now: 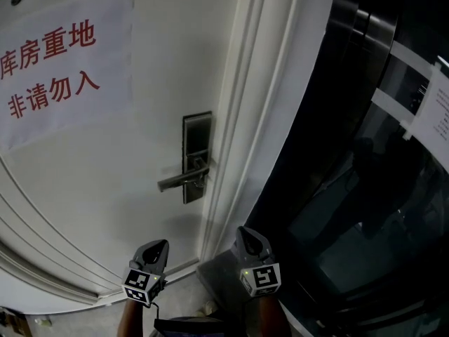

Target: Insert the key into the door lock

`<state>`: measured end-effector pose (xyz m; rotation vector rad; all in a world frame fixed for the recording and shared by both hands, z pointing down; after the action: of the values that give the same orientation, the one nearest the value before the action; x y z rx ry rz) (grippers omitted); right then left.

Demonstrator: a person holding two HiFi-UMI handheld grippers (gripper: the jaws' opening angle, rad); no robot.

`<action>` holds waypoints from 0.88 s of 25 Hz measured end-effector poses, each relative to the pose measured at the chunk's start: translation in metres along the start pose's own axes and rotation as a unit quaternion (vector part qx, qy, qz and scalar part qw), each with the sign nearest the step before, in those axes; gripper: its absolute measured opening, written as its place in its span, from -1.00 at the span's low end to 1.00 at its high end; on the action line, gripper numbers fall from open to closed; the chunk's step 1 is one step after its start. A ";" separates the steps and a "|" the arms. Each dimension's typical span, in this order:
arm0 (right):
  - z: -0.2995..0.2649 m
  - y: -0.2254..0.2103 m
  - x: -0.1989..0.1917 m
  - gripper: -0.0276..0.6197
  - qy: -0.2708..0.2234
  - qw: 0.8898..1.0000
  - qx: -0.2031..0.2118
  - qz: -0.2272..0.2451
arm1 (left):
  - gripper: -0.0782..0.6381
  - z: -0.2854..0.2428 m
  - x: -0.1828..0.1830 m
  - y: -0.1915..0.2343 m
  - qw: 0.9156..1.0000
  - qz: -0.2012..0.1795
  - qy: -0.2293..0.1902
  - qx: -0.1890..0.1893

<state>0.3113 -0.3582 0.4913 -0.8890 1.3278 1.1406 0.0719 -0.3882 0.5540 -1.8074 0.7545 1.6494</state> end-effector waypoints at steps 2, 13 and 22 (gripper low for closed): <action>0.005 0.001 -0.006 -0.91 0.006 1.000 -0.003 -0.011 | -0.78 -0.001 0.002 -0.002 1.000 0.002 -0.003 -0.003; 0.029 0.009 -0.037 -0.91 0.031 0.998 -0.011 -0.048 | -0.78 0.000 -0.004 -0.005 1.000 0.010 0.003 -0.005; 0.050 0.011 -0.051 -0.91 0.053 0.996 -0.025 -0.060 | -0.78 0.001 -0.006 -0.008 1.000 0.013 0.004 -0.006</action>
<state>0.3187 -0.3130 0.5477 -1.0639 1.3173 1.0494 0.0766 -0.3819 0.5602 -1.8198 0.7749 1.6677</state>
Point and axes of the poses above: the fingertips, and each gripper's own axes: z backward along the fingers, y to its left, x out of its top, the point moved 4 cm from there along z, backward along the fingers, and after that the axes turned 5 degrees about -z, right-handed, at the moved point
